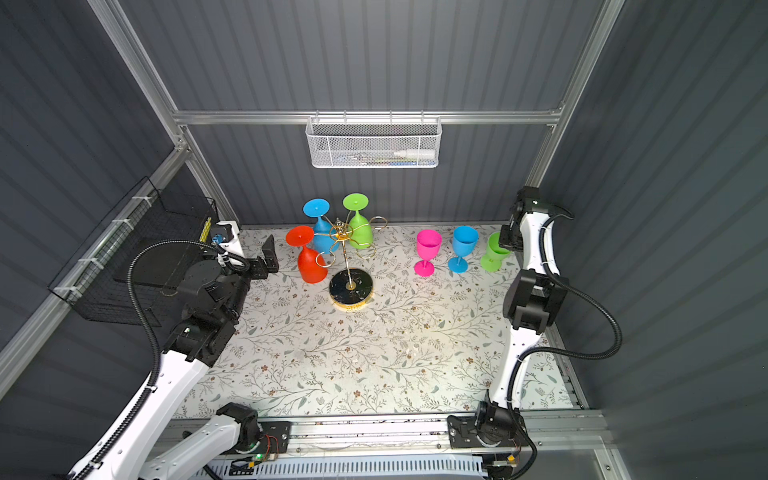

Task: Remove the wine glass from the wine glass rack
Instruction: 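Open and raise the right gripper while the left gripper moves toward the red glass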

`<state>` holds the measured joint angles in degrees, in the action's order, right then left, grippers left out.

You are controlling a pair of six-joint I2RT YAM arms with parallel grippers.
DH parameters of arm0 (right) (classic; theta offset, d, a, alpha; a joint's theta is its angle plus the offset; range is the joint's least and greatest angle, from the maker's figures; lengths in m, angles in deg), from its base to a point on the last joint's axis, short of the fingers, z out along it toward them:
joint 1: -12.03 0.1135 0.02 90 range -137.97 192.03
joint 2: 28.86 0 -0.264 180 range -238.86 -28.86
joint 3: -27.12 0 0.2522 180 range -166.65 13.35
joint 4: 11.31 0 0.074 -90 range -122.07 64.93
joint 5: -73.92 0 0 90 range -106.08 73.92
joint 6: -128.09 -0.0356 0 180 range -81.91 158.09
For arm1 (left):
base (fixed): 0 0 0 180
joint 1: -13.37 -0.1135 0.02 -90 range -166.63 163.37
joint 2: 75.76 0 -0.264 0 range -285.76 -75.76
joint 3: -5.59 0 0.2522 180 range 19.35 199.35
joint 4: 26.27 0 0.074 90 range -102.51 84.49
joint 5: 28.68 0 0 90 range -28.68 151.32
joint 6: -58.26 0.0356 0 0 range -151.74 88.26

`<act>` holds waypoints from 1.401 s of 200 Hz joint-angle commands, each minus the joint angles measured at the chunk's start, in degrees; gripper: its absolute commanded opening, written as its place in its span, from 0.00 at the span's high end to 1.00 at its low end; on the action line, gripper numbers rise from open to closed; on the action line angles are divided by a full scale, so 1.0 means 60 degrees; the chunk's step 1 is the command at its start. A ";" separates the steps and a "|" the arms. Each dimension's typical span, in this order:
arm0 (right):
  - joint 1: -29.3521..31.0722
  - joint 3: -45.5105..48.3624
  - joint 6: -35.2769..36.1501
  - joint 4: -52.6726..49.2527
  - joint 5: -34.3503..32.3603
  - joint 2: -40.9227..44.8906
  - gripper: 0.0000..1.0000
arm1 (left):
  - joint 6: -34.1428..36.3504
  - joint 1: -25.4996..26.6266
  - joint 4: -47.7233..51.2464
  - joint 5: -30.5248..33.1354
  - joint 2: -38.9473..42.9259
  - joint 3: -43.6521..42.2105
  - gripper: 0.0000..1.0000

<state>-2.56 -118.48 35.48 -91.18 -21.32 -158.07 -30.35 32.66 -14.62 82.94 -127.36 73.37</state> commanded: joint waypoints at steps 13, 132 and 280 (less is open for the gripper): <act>0.0058 -0.0151 0.0054 -0.0109 0.0125 -0.0118 0.74 | 0.0175 -0.0065 0.0074 0.0096 0.0133 -0.0018 0.01; 0.0072 0.2098 -0.0749 0.2437 0.0810 0.2991 0.35 | -0.2135 -0.0743 0.0594 -0.0094 -0.0578 0.0130 0.03; 0.3307 1.1263 -0.2026 0.8666 0.1797 1.0705 0.22 | -0.5623 -0.4841 0.1880 -1.0913 -0.2951 0.2196 0.19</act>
<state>13.24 -55.72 25.71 -46.92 -11.15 -97.42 -63.51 4.18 -3.01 30.47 -143.62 83.20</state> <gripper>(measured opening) 0.769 0.824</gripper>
